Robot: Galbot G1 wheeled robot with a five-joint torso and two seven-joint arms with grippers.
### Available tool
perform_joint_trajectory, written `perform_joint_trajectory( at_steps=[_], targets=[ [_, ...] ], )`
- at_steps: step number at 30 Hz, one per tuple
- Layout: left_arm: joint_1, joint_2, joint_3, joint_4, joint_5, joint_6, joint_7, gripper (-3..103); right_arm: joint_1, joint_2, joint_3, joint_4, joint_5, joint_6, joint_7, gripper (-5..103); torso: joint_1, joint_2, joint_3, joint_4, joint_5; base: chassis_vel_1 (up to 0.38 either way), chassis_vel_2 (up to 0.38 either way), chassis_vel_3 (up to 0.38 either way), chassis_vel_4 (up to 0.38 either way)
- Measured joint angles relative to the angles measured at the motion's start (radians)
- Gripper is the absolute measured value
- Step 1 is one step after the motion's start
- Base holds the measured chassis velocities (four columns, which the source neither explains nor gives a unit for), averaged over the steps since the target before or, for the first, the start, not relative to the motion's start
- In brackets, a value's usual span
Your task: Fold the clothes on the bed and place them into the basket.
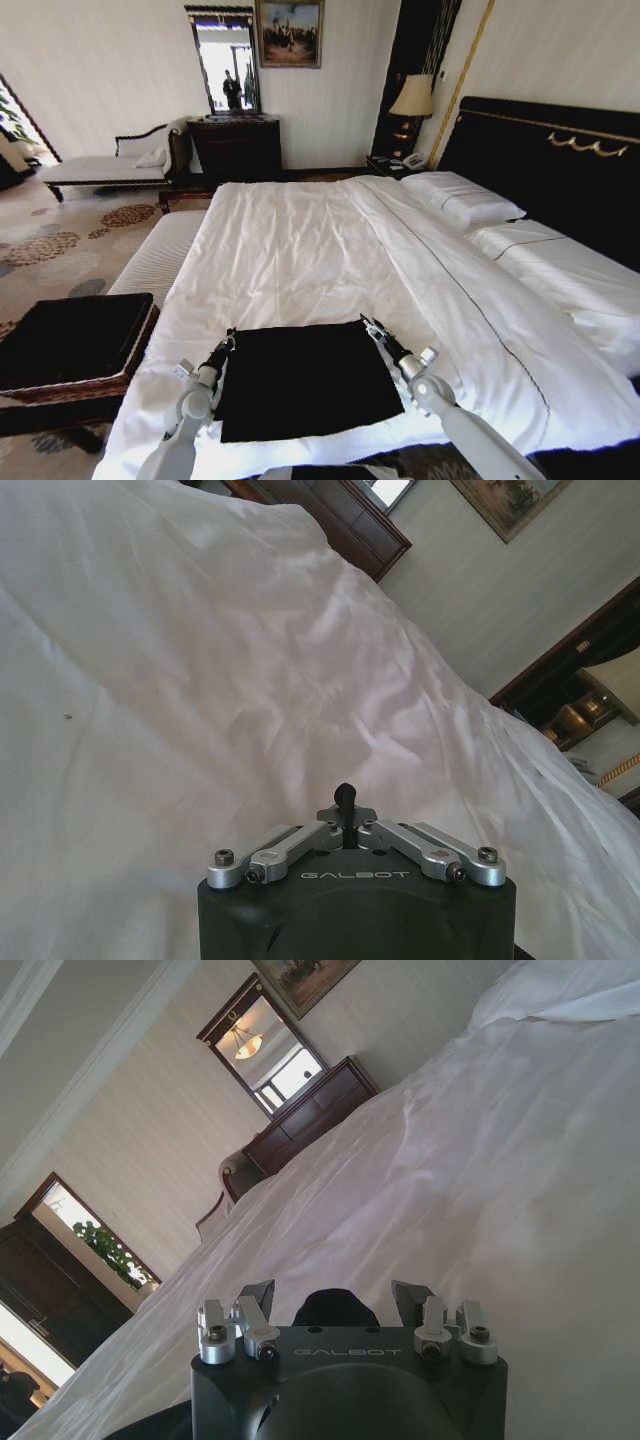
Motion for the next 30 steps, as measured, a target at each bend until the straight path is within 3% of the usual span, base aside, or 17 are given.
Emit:
perform_joint_trajectory(
  at_steps=[1,3,5,7,11,14,17,25,30],
  targets=[
    [0.001,0.0,-0.001,-0.001,0.0,0.0,0.0,1,0.0,0.001,-0.003,-0.004,-0.011,0.001,0.001,62,0.0,0.0,0.0,0.0,0.0,0.0,0.0,0.0,0.0],
    [0.001,0.0,-0.001,-0.002,0.0,0.0,0.0,1,0.0,0.002,-0.005,-0.008,-0.02,0.003,0.004,62,0.0,0.0,0.0,-0.0001,0.0,0.0,0.0,0.0,0.0],
    [0.004,0.0,-0.001,-0.003,0.001,0.0,-0.001,1,0.001,0.006,-0.009,-0.014,-0.033,0.006,0.018,47,0.0,0.0,0.0,0.0,0.0,0.0,0.0,0.0,0.0],
    [0.005,0.0,-0.001,-0.003,0.001,0.0,-0.001,1,0.001,0.007,-0.011,-0.014,-0.033,0.006,0.021,47,0.0,0.0,0.0,0.0,0.0,0.0,0.0,0.0,0.0],
    [0.006,0.0,-0.002,-0.002,0.005,0.0,-0.001,1,-0.008,0.008,-0.016,-0.009,-0.034,0.006,0.008,25,0.0,0.0,0.0,-0.0001,0.0,0.0,0.0,0.0,0.0],
    [0.007,0.0,-0.002,-0.001,0.006,0.0,-0.001,1,-0.01,0.008,-0.018,-0.008,-0.036,0.006,-0.002,19,0.0,0.0,0.0,0.0,0.0,0.0,0.0,0.0,0.0],
    [0.009,0.0,-0.004,0.0,0.008,-0.001,-0.001,1,-0.013,0.009,-0.019,-0.007,-0.038,0.011,-0.018,3,0.0,0.0,0.0,0.0,0.0,0.0,0.0,0.0,0.0],
    [0.014,0.001,-0.007,-0.006,0.006,-0.003,0.0,1,-0.013,0.021,-0.012,-0.001,-0.023,0.049,-0.044,0,0.0,0.0,0.0,-0.0001,0.0,0.0,0.0,0.0,0.0],
    [0.03,-0.009,-0.033,-0.069,-0.036,-0.012,0.021,1,-0.031,0.044,0.041,0.054,0.039,0.096,-0.065,0,0.0,0.0,0.0,0.0001,0.0002,0.0,0.0,0.0,0.0]
  ],
)
